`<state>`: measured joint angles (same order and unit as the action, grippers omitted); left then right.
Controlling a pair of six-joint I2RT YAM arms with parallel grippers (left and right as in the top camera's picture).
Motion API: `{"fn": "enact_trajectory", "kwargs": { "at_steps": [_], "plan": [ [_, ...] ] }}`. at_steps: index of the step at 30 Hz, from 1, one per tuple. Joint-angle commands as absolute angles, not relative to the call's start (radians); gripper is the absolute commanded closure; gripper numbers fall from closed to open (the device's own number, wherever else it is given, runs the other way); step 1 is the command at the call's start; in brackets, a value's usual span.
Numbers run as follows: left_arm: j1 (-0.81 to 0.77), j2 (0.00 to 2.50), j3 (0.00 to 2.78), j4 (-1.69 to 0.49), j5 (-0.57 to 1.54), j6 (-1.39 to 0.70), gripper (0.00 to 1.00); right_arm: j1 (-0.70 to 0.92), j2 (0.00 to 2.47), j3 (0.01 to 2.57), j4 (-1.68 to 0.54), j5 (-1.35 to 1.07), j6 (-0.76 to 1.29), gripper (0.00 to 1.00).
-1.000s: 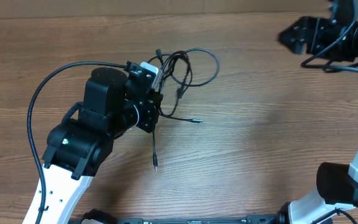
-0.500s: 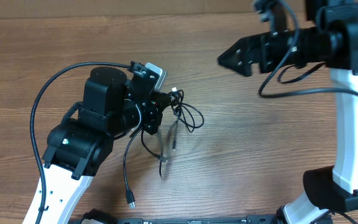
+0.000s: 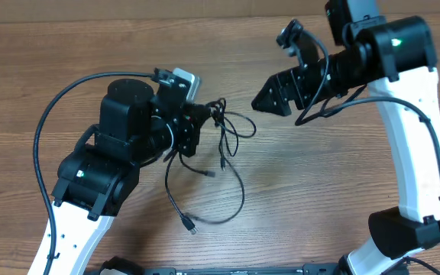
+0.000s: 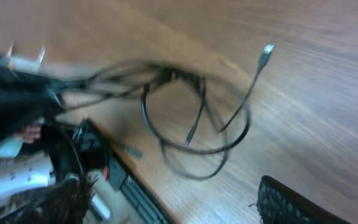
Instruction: Untangle cables
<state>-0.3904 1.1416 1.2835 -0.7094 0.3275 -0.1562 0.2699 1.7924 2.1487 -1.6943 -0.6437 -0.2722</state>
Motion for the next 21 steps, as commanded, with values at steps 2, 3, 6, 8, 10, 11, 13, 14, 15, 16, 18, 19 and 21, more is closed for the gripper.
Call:
{"fn": "enact_trajectory", "kwargs": {
  "at_steps": [2, 3, 6, 8, 10, 11, 13, 14, 15, 16, 18, 19, 21],
  "plan": [
    [-0.386, 1.129, 1.338, -0.695, 0.216, -0.308, 0.89, 0.274, 1.779, 2.087, -1.692, -0.79, -0.489, 0.18],
    [-0.386, 1.129, 1.343, -0.695, 0.201, -0.335, 0.9, 0.276, 1.779, 2.076, -1.692, -0.805, -0.522, 0.18],
    [-0.386, 1.129, 1.353, -0.69, 0.199, -0.451, 0.91, 0.289, 1.779, 2.04, -1.652, -0.809, -0.579, 0.18],
    [-0.386, 1.129, 1.354, -0.691, 0.207, -0.547, 0.92, 0.301, 1.779, 2.014, -1.61, -0.802, -0.615, 0.18],
    [-0.386, 1.13, 1.355, -0.69, 0.224, -0.609, 0.93, 0.316, 1.779, 1.99, -1.558, -0.802, -0.636, 0.17],
    [-0.386, 1.13, 1.356, -0.687, 0.238, -0.629, 0.94, 0.324, 1.779, 1.978, -1.528, -0.8, -0.638, 0.17],
    [-0.386, 1.13, 1.356, -0.679, 0.282, -0.659, 0.96, 0.342, 1.779, 1.957, -1.464, -0.78, -0.637, 0.17],
    [-0.386, 1.13, 1.358, -0.677, 0.3, -0.664, 0.96, 0.349, 1.779, 1.948, -1.436, -0.77, -0.637, 0.16],
    [-0.386, 1.13, 1.362, -0.677, 0.313, -0.671, 0.96, 0.356, 1.78, 1.94, -1.415, -0.761, -0.638, 0.16],
    [-0.386, 1.13, 1.367, -0.68, 0.316, -0.678, 0.96, 0.365, 1.781, 1.934, -1.399, -0.758, -0.637, 0.15],
    [-0.386, 1.13, 1.379, -0.682, 0.321, -0.678, 0.96, 0.376, 1.784, 1.927, -1.388, -0.758, -0.637, 0.15],
    [-0.386, 1.13, 1.385, -0.682, 0.324, -0.678, 0.96, 0.382, 1.785, 1.924, -1.387, -0.756, -0.637, 0.15],
    [-0.386, 1.13, 1.402, -0.681, 0.333, -0.678, 0.96, 0.395, 1.79, 1.916, -1.389, -0.749, -0.637, 0.17]
  ]
}}
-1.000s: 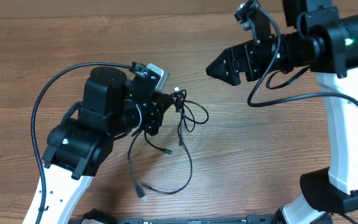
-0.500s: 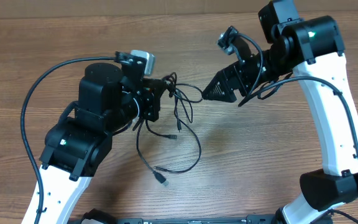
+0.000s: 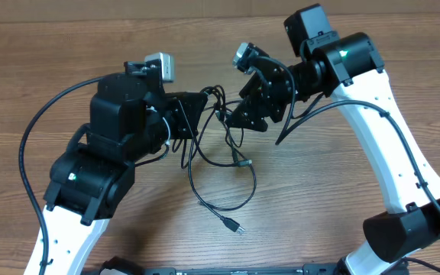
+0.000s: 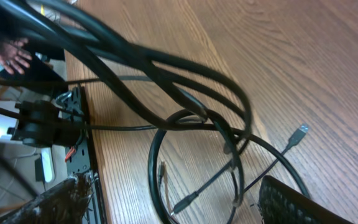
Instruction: Untangle cables
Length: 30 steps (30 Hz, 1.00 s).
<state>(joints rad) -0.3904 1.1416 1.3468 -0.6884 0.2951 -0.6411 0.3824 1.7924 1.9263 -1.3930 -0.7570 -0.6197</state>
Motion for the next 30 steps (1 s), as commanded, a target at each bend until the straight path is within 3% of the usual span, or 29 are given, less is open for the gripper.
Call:
{"fn": "enact_trajectory", "kwargs": {
  "at_steps": [1, 2, 3, 4, 5, 6, 14, 25, 30],
  "plan": [
    [-0.386, 1.13, 1.417, -0.681, 0.333, -0.678, 0.96, 0.401, 1.792, 1.906, -1.389, -0.744, -0.637, 0.18],
    [-0.386, 1.13, 1.426, -0.681, 0.333, -0.679, 0.96, 0.405, 1.792, 1.896, -1.388, -0.742, -0.637, 0.2],
    [-0.385, 1.13, 1.437, -0.681, 0.332, -0.681, 0.96, 0.41, 1.792, 1.882, -1.388, -0.741, -0.637, 0.3],
    [-0.385, 1.13, 1.446, -0.681, 0.331, -0.681, 0.96, 0.411, 1.792, 1.867, -1.386, -0.741, -0.637, 0.52],
    [-0.385, 1.13, 1.455, -0.682, 0.329, -0.679, 0.96, 0.411, 1.792, 1.854, -1.385, -0.739, -0.637, 0.93],
    [-0.385, 1.13, 1.462, -0.684, 0.324, -0.676, 0.96, 0.411, 1.792, 1.842, -1.384, -0.731, -0.636, 0.96],
    [-0.295, 1.129, 1.474, -0.767, 0.29, -0.673, 0.96, 0.356, 1.79, 1.835, -1.359, -0.532, -0.576, 0.96],
    [0.069, 1.129, 1.492, -0.834, 0.64, -0.548, 0.95, 0.066, 1.79, 1.835, -1.253, -0.442, -0.362, 0.96],
    [0.164, 1.129, 1.492, -0.877, 0.677, -0.504, 0.95, -0.048, 1.79, 1.835, -1.246, -0.449, -0.319, 0.96]
  ]
}}
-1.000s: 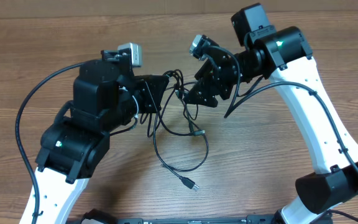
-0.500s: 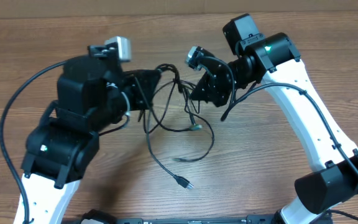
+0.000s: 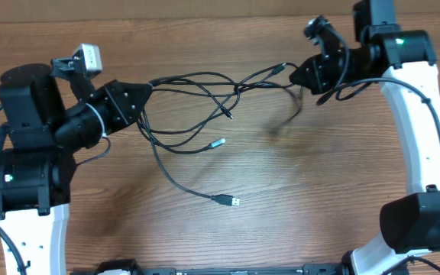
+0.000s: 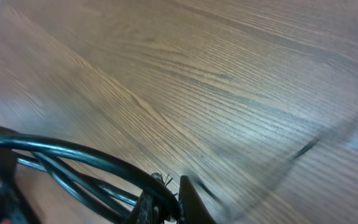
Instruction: Untangle cables
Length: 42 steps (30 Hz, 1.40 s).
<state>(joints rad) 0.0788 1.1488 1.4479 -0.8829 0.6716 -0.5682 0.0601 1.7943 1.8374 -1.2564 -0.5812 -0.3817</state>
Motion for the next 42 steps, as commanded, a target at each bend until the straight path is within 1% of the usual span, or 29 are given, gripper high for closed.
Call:
{"fn": "enact_trajectory", "kwargs": {
  "at_steps": [1, 6, 11, 13, 15, 17, 18, 19, 20, 21, 23, 24, 27, 30, 36, 42],
  "plan": [
    [0.176, 1.129, 1.492, -0.882, 0.678, -0.5, 0.95, -0.073, 1.79, 1.835, -1.244, -0.45, -0.312, 0.96],
    [0.213, 1.129, 1.496, -0.89, 0.676, -0.479, 0.95, -0.172, 1.79, 1.835, -1.229, -0.447, -0.295, 0.96],
    [0.242, 1.129, 1.511, -0.904, 0.673, -0.462, 0.95, -0.289, 1.79, 1.835, -1.198, -0.436, -0.234, 0.96],
    [0.245, 1.129, 1.516, -0.91, 0.675, -0.459, 0.95, -0.326, 1.79, 1.835, -1.206, -0.495, -0.236, 0.96],
    [0.242, 1.129, 1.516, -0.916, 0.681, -0.459, 0.95, -0.345, 1.79, 1.835, -1.212, -0.603, -0.243, 0.96],
    [0.242, 1.13, 1.516, -0.92, 0.705, -0.454, 0.95, -0.347, 1.789, 1.835, -1.236, -0.728, -0.327, 0.96],
    [0.242, 1.131, 1.516, -0.92, 0.724, -0.448, 0.95, -0.343, 1.788, 1.835, -1.251, -0.775, -0.373, 0.9],
    [0.242, 1.13, 1.516, -0.92, 0.743, -0.448, 0.94, -0.335, 1.788, 1.835, -1.268, -0.816, -0.411, 0.77],
    [0.242, 1.13, 1.516, -0.92, 0.762, -0.447, 0.95, -0.324, 1.788, 1.835, -1.29, -0.861, -0.456, 0.53],
    [0.241, 1.13, 1.516, -0.92, 0.786, -0.447, 0.95, -0.311, 1.788, 1.835, -1.309, -0.896, -0.491, 0.42],
    [0.237, 1.131, 1.516, -0.92, 0.827, -0.448, 0.95, -0.274, 1.788, 1.835, -1.363, -0.953, -0.58, 0.26],
    [0.23, 1.131, 1.516, -0.92, 0.84, -0.449, 0.94, -0.252, 1.788, 1.835, -1.393, -0.968, -0.626, 0.23],
    [0.186, 1.132, 1.516, -0.92, 0.826, -0.479, 0.95, -0.159, 1.788, 1.835, -1.486, -0.98, -0.783, 0.21],
    [0.121, 1.144, 1.516, -0.915, 0.778, -0.524, 0.96, -0.046, 1.788, 1.835, -1.519, -0.976, -0.868, 0.21],
    [-0.007, 1.185, 1.516, -0.88, 0.748, -0.556, 0.96, 0.155, 1.788, 1.835, -1.475, -0.936, -0.868, 0.21],
    [-0.042, 1.23, 1.516, -0.874, 0.748, -0.565, 0.96, 0.275, 1.788, 1.834, -1.473, -0.938, -0.865, 0.22]
  ]
}}
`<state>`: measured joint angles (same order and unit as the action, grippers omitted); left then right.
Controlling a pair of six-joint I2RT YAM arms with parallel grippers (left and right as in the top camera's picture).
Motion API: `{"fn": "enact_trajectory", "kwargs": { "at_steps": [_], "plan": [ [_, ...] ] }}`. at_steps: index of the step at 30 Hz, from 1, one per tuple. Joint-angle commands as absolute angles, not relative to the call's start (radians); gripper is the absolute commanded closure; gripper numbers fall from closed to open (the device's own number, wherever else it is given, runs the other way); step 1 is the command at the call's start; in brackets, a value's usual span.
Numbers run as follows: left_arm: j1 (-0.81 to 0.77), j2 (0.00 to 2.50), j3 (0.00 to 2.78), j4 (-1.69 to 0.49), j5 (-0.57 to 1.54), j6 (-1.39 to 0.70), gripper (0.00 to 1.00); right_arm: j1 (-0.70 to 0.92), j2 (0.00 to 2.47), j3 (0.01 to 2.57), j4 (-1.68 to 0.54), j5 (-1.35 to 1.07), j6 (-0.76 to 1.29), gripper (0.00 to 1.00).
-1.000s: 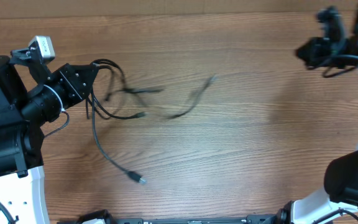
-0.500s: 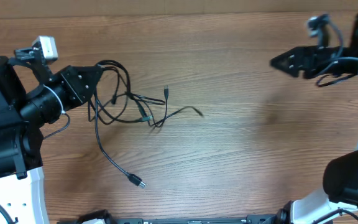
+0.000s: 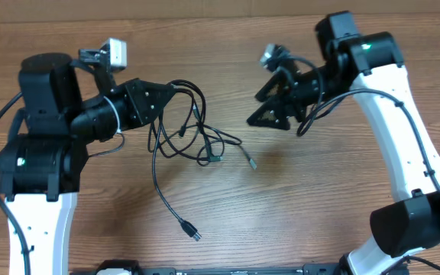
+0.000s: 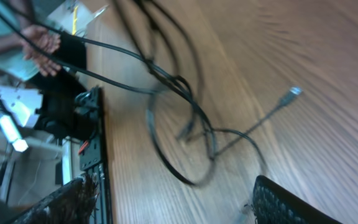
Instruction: Untangle cables
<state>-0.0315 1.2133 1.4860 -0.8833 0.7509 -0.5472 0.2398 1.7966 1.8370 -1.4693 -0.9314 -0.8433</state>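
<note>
A bunch of thin black cables (image 3: pixel 197 141) hangs from my left gripper (image 3: pixel 166 90), which is shut on them at the upper left of the table. The loops lie slack below it. One long end trails down to a plug (image 3: pixel 192 231), and a short end with a silver plug (image 3: pixel 249 163) points right. My right gripper (image 3: pixel 254 108) hovers to the right of the bunch, apart from it. In the right wrist view the right gripper (image 4: pixel 179 208) is wide open and holds nothing, with the cable loops (image 4: pixel 188 121) and silver plug (image 4: pixel 291 93) ahead of it.
The wooden table (image 3: pixel 327 214) carries only the cables. In the right wrist view a black rail (image 4: pixel 89 143) runs along the table's edge, and a person's hand (image 4: pixel 39 43) shows beyond it.
The right gripper has let go of the cables and now stands open, further left and lower. The left gripper has moved right. The cables, stretched between both arms before, now hang slack.
First the left gripper held the tangled bunch mid-table with the right gripper open and apart. Then the right gripper was at the bunch beside the left. After that the arms stood far apart with the cables stretched between them. Now only the left holds them.
</note>
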Motion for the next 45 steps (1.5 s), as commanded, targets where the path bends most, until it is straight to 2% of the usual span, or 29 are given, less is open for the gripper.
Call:
{"fn": "enact_trajectory", "kwargs": {
  "at_steps": [1, 6, 18, 35, 39, 45],
  "plan": [
    [-0.046, 1.237, 1.516, -0.874, 0.748, -0.565, 0.95, 0.294, 1.788, 1.834, -1.476, -0.936, -0.865, 0.21],
    [-0.073, 1.257, 1.516, -0.846, 0.752, -0.587, 0.96, 0.374, 1.788, 1.834, -1.471, -0.936, -0.865, 0.21],
    [-0.086, 1.259, 1.516, -0.743, 0.786, -0.652, 0.95, 0.443, 1.791, 1.811, -1.462, -0.884, -0.865, 0.31],
    [-0.086, 1.259, 1.516, -0.826, 0.766, -0.606, 0.95, 0.442, 1.792, 1.806, -1.244, -0.726, -0.864, 0.26],
    [-0.086, 1.259, 1.516, -0.816, 0.772, -0.61, 0.95, 0.442, 1.792, 1.805, -1.236, -0.651, -0.864, 0.23],
    [-0.085, 1.259, 1.543, -0.807, 0.786, -0.632, 0.95, 0.442, 1.792, 1.796, -1.252, -0.585, -0.861, 0.24]
  ]
}}
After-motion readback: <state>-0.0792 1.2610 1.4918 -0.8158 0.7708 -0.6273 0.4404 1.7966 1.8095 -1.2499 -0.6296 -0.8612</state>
